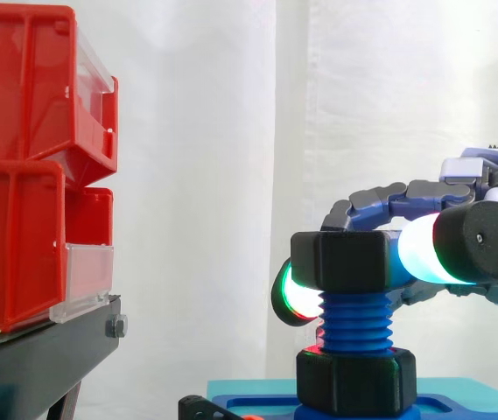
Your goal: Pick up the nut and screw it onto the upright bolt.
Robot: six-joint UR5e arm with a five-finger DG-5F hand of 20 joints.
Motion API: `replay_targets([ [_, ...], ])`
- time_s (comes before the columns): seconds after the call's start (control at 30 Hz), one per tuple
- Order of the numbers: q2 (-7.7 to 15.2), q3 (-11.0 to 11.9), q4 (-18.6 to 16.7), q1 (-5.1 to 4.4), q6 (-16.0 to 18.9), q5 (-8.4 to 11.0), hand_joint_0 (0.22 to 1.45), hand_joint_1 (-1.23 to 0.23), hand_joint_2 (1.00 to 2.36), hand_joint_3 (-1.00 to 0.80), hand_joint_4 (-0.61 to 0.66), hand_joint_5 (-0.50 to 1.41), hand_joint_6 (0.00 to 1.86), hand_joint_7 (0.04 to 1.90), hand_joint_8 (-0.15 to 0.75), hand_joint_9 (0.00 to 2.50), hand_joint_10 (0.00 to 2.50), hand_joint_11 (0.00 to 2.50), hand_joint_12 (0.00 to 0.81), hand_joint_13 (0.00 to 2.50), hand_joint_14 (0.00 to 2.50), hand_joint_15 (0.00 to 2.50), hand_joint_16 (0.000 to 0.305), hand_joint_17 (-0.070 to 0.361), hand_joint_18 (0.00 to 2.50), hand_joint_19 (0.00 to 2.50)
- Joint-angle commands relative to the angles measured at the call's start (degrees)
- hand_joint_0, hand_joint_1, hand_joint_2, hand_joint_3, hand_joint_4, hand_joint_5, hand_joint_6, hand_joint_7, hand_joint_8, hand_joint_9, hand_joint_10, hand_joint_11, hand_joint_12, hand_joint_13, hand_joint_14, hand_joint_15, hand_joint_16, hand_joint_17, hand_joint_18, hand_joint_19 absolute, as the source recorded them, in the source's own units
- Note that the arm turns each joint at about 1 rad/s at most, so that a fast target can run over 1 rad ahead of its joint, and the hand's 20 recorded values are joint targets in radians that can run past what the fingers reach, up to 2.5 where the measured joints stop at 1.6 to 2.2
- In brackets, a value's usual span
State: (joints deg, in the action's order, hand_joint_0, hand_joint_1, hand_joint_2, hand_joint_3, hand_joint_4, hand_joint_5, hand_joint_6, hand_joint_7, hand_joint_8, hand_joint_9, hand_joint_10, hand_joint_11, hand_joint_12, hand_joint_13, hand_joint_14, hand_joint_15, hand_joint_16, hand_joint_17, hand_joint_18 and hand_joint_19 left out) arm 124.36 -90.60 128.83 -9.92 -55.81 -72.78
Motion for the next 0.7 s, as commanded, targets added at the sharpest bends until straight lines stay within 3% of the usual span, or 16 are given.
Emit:
replay_targets([
  [0.0, 0.0, -0.54, 0.02, 0.07, 0.0, -0.08, 0.66, -0.75, 1.01, -0.35, 0.1, -0.15, 0.74, 1.07, 0.299, 0.95, 0.01, 0.35, 0.337, 0.83, 0.01, 0.23, 0.04, 0.091, 0.63, 0.34],
  [0.17, 0.0, -1.69, -2.35, 0.07, 0.0, -0.17, 0.66, -0.75, 1.01, -0.35, 0.1, -0.15, 0.74, 1.08, 0.297, 0.95, 0.01, 0.36, 0.338, 0.83, 0.01, 0.22, 0.04, 0.091, 0.63, 0.34],
  [0.53, 0.09, -1.77, -2.09, 0.07, -0.18, -0.17, 0.66, -0.75, 1.01, -0.36, 0.11, -0.16, 0.73, 1.09, 0.296, 0.94, 0.01, 0.35, 0.335, 0.82, 0.01, 0.23, 0.041, 0.092, 0.63, 0.34],
  [0.6, 0.0, -1.69, -2.09, 0.07, -0.18, -0.17, 0.62, -0.76, 1.01, -0.4, 0.13, -0.14, 0.58, 1.26, 0.288, 0.87, 0.01, 0.34, 0.342, 0.78, 0.01, 0.24, 0.042, 0.095, 0.59, 0.37],
  [0.67, 0.0, -1.69, -2.09, 0.07, -0.18, -0.26, 0.6, -0.77, 1.01, -0.43, 0.16, -0.14, 0.5, 1.3, 0.289, 0.85, 0.01, 0.33, 0.348, 0.76, 0.01, 0.24, 0.043, 0.097, 0.57, 0.37],
])
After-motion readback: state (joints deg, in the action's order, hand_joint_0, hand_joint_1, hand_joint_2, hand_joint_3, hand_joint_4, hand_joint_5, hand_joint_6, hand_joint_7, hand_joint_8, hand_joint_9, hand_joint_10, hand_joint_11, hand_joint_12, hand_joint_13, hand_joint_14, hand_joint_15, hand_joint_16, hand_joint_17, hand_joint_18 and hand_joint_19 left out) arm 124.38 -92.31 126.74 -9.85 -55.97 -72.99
